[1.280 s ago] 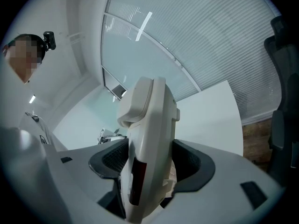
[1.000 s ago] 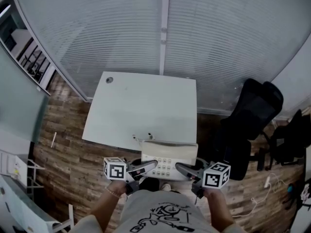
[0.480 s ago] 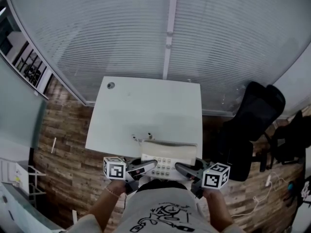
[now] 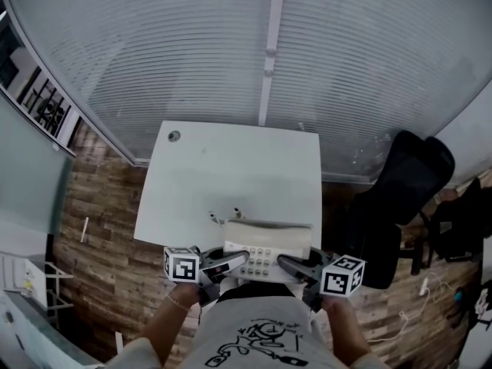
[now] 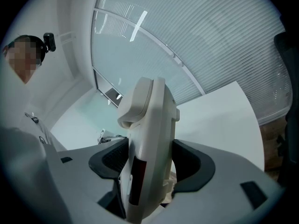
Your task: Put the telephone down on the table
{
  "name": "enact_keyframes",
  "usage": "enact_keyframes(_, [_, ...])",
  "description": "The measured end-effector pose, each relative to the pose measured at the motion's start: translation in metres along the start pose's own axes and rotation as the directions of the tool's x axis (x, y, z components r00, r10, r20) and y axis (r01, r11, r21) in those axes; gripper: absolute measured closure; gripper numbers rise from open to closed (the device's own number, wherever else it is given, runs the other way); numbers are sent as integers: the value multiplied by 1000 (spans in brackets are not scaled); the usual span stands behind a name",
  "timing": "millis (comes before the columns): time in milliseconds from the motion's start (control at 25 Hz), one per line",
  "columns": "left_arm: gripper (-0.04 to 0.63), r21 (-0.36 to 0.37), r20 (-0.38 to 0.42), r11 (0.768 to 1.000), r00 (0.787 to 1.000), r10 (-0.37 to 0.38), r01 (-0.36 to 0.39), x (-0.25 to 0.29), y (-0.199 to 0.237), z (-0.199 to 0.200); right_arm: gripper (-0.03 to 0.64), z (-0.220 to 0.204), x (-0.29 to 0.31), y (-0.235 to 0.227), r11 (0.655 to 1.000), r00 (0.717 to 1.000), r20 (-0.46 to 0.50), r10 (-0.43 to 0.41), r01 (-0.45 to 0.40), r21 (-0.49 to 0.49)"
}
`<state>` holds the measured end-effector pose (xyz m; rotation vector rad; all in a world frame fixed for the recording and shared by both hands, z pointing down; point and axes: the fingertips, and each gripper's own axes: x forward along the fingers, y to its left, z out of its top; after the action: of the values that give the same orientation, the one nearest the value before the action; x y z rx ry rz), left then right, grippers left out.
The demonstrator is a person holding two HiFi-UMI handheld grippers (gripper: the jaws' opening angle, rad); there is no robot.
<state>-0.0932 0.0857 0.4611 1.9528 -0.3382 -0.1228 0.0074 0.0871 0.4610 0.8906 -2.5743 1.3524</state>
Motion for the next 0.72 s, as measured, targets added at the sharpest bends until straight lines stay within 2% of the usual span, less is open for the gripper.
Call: enact_keyframes(720, [433,12,-2,1000,1000,10,-10,80,14,54,311,71,-16,-64,1000,1000,7,16,-16,3])
